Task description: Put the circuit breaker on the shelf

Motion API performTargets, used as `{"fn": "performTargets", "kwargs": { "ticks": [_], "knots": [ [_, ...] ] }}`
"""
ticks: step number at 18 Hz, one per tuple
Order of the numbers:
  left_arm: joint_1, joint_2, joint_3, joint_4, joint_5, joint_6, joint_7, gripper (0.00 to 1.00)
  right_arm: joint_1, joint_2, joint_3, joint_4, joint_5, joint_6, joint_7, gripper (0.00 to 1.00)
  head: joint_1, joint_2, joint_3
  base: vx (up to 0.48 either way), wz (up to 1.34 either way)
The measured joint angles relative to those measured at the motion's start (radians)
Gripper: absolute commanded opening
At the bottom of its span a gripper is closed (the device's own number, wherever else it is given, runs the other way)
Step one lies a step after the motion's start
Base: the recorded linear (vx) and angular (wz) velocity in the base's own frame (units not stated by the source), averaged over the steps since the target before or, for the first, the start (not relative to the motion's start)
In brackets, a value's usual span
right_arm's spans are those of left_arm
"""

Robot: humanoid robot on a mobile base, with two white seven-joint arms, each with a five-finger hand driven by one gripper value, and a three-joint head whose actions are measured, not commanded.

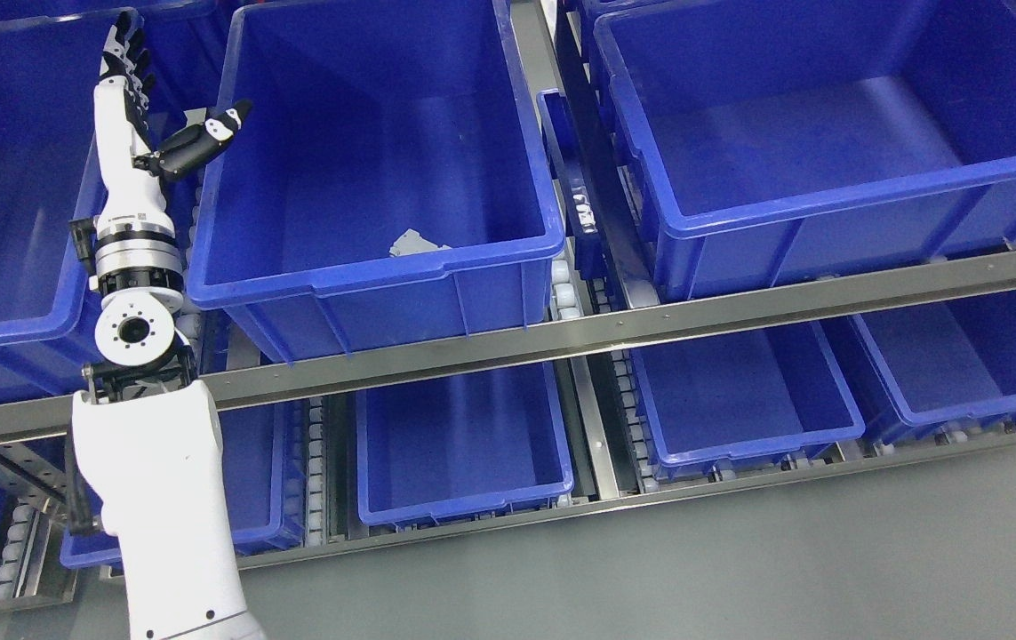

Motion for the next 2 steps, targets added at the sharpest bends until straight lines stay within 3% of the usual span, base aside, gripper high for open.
{"fn": "performTargets", "kwargs": {
  "ticks": [2],
  "knots": [
    [0.023, -0.002, -0.005, -0.037, 0.005, 0.001, 0.0, 1.0, 0.0, 0.0, 0.0, 0.0, 0.0, 0.0, 0.0, 1.0, 0.0, 0.0, 0.0, 0.0, 0.0]
  ]
}}
